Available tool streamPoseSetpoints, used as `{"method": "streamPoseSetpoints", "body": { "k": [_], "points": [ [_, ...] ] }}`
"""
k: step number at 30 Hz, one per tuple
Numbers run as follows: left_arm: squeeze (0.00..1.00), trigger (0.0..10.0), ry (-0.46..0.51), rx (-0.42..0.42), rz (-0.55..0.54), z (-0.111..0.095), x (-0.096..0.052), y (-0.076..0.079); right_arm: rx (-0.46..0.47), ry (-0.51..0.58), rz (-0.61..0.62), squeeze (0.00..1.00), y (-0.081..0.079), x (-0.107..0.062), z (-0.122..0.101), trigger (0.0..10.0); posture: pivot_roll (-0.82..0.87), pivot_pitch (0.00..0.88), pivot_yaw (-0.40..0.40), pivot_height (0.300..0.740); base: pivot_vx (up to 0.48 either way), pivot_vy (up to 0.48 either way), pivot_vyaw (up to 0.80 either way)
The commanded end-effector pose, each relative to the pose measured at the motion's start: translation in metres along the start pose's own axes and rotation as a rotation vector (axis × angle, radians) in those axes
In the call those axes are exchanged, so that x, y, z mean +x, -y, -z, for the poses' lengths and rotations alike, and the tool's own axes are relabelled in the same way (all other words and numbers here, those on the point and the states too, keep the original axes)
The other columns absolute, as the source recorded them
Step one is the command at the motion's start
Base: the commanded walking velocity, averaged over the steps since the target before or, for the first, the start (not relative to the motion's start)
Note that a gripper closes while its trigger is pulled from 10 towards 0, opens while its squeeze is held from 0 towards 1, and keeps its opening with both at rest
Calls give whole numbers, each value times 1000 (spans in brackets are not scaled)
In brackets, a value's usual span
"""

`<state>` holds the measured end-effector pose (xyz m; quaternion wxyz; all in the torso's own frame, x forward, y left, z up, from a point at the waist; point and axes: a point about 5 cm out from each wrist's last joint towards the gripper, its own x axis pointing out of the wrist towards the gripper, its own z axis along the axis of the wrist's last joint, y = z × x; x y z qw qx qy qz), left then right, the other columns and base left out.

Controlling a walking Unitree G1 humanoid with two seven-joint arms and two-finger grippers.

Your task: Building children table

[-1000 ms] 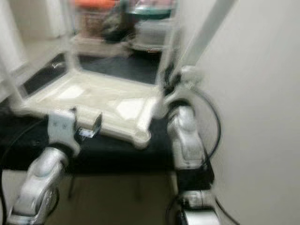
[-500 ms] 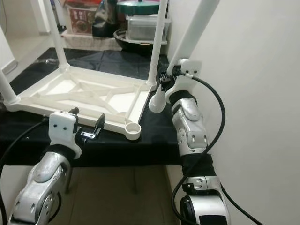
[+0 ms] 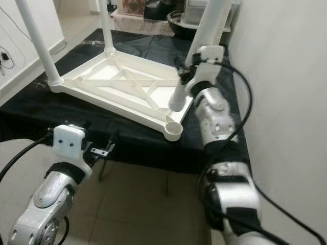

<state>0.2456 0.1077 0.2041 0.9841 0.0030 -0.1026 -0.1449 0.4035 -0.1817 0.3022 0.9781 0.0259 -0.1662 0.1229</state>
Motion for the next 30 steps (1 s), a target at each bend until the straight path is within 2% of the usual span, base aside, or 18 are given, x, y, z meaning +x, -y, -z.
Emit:
{"method": "streamPoseSetpoints", "body": {
  "k": [1,2,3,4,5,6,7,8,10,18,23,25,30],
  "points": [
    [0,10000,-19,-6,24,1,-5,5,9,-28,-40,0,8,1,-1,10000,75,255,-75,740,0,0,0],
    [0,10000,-19,-6,24,1,-5,5,9,-28,-40,0,8,1,-1,10000,75,255,-75,740,0,0,0],
    [0,10000,-29,-11,38,1,-8,7,58,-68,-145,0,12,0,-2,10000,80,274,-73,740,0,0,0],
    [0,10000,-29,-11,38,1,-8,7,58,-68,-145,0,12,0,-2,10000,80,274,-73,740,0,0,0],
    [0,10000,-37,-15,45,0,-11,9,96,-86,-218,0,14,0,-3,10000,80,274,-73,740,0,0,0],
    [0,10000,-43,-19,51,-1,-12,11,142,-80,-335,0,10,0,-9,10000,81,288,-70,740,0,0,0],
    [0,10000,-43,-19,51,-1,-12,11,142,-80,-335,0,10,0,-9,10000,81,288,-70,740,0,0,0],
    [0,10000,-49,-23,55,-1,-13,12,182,-72,-443,0,4,0,-14,10000,83,293,-68,740,0,0,0],
    [0,10000,-57,-29,58,-2,-15,13,237,-47,-585,0,-4,1,-22,10000,80,298,-68,740,0,0,0],
    [0,10000,-70,-30,57,-1,-16,14,303,-27,-675,0,-8,2,-24,10000,80,301,-70,740,0,0,0],
    [0,10000,-79,-27,56,-2,-18,14,272,-39,-716,0,-10,2,-21,10000,87,307,-72,740,0,0,0],
    [0,10000,-80,-28,51,-3,-19,14,278,-62,-775,0,-13,-2,-15,10000,92,309,-73,740,0,0,0],
    [0,10000,-82,-29,50,-4,-19,14,248,-66,-801,0,-13,-3,-13,10000,92,309,-73,740,0,0,0]
  ]
}}
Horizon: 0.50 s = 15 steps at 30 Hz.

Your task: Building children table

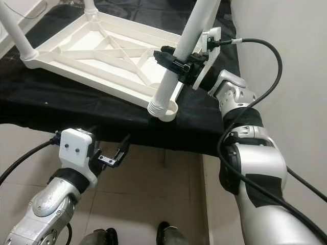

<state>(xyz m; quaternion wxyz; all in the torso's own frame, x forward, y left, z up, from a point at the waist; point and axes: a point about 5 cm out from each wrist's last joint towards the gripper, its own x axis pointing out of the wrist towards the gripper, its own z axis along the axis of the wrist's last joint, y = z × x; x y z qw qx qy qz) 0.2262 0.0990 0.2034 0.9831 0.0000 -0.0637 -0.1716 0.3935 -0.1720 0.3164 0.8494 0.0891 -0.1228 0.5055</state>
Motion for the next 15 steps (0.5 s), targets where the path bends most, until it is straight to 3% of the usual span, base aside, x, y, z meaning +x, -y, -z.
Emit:
{"method": "streamPoseSetpoints", "body": {
  "k": [1,8,15],
  "points": [
    [0,10000,-6,-6,-3,-1,-4,0,-18,-29,-18,0,-1,0,3,10000,92,309,-73,740,0,0,0],
    [0,10000,-9,-4,-3,-1,-3,0,-132,-71,-49,0,-2,-2,2,10000,88,304,-70,740,0,0,0],
    [0,10000,-11,-2,-3,-1,-2,-1,-176,-98,-78,0,-3,0,4,10000,92,302,-65,740,0,0,0]
  ]
}}
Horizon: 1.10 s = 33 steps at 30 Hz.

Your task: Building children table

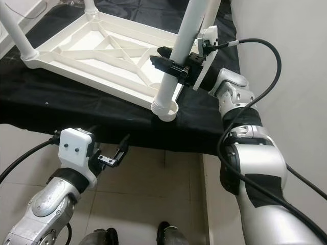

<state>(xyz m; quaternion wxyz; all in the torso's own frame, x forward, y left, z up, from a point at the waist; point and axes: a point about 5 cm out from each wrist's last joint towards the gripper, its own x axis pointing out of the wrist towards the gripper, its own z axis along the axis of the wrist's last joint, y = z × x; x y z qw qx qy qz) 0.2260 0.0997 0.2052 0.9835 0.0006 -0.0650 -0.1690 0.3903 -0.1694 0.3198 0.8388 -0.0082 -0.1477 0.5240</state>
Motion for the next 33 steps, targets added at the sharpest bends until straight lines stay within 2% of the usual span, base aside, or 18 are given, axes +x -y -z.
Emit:
{"method": "streamPoseSetpoints", "body": {
  "k": [1,5,8,16,20,29,33],
  "points": [
    [0,10000,-15,-3,2,1,-2,-1,-4,-50,-23,0,-1,-1,7,10000,91,303,-62,740,0,0,0],
    [0,10000,-18,-3,1,1,-3,-1,-35,-79,-27,0,-1,-2,8,10000,90,301,-64,740,0,0,0],
    [0,10000,-19,-3,1,2,-3,0,-81,-111,15,0,2,-2,6,10000,89,303,-64,740,0,0,0],
    [0,10000,-19,-4,-2,2,-2,0,-93,-129,27,0,5,-5,3,10000,83,304,-62,740,0,0,0],
    [0,10000,-21,-7,-1,2,-2,0,-72,-128,-34,0,2,-10,4,10000,83,305,-61,740,0,0,0],
    [0,10000,-21,-7,3,2,-2,1,-58,-141,-70,0,0,-10,10,10000,83,305,-58,740,0,0,0],
    [0,10000,-22,-10,1,2,-3,1,0,-127,-146,0,-7,-5,17,10000,84,303,-61,740,0,0,0]
  ]
}}
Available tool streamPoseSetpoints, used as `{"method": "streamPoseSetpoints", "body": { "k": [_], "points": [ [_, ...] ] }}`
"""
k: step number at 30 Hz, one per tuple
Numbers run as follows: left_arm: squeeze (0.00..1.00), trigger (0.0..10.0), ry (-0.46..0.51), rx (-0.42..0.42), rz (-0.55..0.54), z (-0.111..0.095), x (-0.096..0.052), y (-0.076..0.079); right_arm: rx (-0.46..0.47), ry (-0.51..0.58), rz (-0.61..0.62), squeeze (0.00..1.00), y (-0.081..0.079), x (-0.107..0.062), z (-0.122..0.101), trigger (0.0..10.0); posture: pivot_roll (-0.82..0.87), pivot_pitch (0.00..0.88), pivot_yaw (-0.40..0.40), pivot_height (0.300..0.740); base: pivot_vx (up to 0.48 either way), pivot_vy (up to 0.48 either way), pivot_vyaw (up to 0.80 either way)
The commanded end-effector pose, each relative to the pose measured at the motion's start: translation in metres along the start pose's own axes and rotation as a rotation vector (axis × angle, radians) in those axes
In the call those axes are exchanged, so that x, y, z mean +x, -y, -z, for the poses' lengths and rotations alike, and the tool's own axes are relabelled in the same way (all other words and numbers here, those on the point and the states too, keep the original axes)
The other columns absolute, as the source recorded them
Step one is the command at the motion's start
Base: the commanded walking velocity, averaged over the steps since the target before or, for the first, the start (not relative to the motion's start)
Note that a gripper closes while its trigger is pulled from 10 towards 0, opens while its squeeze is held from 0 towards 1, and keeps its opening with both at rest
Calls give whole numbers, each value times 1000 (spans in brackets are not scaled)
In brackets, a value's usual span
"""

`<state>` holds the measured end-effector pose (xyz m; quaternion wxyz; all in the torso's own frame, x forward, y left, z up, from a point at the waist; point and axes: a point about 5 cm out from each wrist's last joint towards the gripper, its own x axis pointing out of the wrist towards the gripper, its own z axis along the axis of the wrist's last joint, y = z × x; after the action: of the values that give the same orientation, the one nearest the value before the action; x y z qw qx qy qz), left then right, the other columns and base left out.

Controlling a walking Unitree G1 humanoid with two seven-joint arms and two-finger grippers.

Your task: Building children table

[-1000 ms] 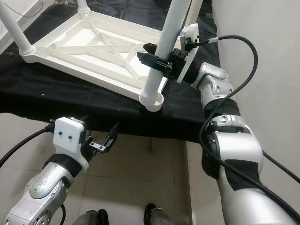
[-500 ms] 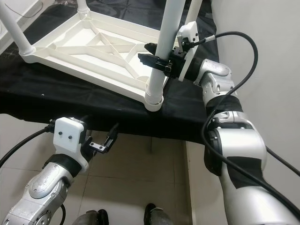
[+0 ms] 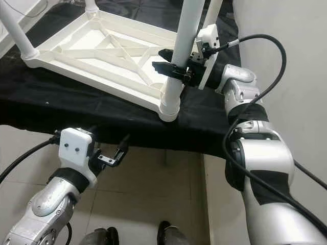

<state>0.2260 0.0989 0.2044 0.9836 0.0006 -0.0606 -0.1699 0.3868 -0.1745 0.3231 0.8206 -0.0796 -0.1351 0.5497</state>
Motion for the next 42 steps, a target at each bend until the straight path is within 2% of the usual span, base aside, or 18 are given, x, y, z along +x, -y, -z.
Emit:
{"method": "streamPoseSetpoints", "body": {
  "k": [1,7,10,14,15,18,24,27,31,33,36,42],
  "points": [
    [0,10000,-13,-8,-1,1,-3,0,104,-25,-79,0,-9,4,21,10000,84,303,-61,740,0,0,0],
    [0,10000,-10,-9,1,0,-3,2,148,-8,-138,0,-17,14,28,10000,105,301,-69,740,0,0,0],
    [0,10000,-8,-2,-3,-3,-5,1,155,-44,-228,0,-26,26,35,10000,128,302,-70,740,0,0,0],
    [0,10000,-8,1,-5,-3,-6,0,138,-81,-264,0,-30,32,38,10000,132,302,-68,740,0,0,0],
    [0,10000,-9,2,-5,-4,-7,0,106,-134,-315,0,-36,39,43,10000,132,303,-68,740,0,0,0],
    [0,10000,-10,4,2,-4,-7,1,62,-181,-355,0,-41,46,47,10000,129,303,-66,740,0,0,0],
    [0,10000,-10,4,2,-4,-7,1,28,-202,-370,0,-45,52,49,10000,130,301,-67,740,0,0,0],
    [0,10000,-12,2,3,-4,-7,2,46,-211,-326,0,-44,56,50,10000,130,301,-67,740,0,0,0],
    [0,10000,-14,2,4,-3,-6,2,59,-221,-188,0,-39,61,53,10000,121,299,-68,740,0,0,0],
    [0,10000,-15,1,-1,-3,-6,2,75,-221,-93,0,-34,61,55,10000,118,301,-67,740,0,0,0],
    [0,10000,-15,0,-3,-3,-7,2,78,-221,-66,0,-33,61,55,10000,118,301,-67,740,0,0,0],
    [0,10000,-14,4,-5,-3,-6,1,121,-208,151,0,-23,58,60,10000,116,305,-68,740,0,0,0]
  ]
}}
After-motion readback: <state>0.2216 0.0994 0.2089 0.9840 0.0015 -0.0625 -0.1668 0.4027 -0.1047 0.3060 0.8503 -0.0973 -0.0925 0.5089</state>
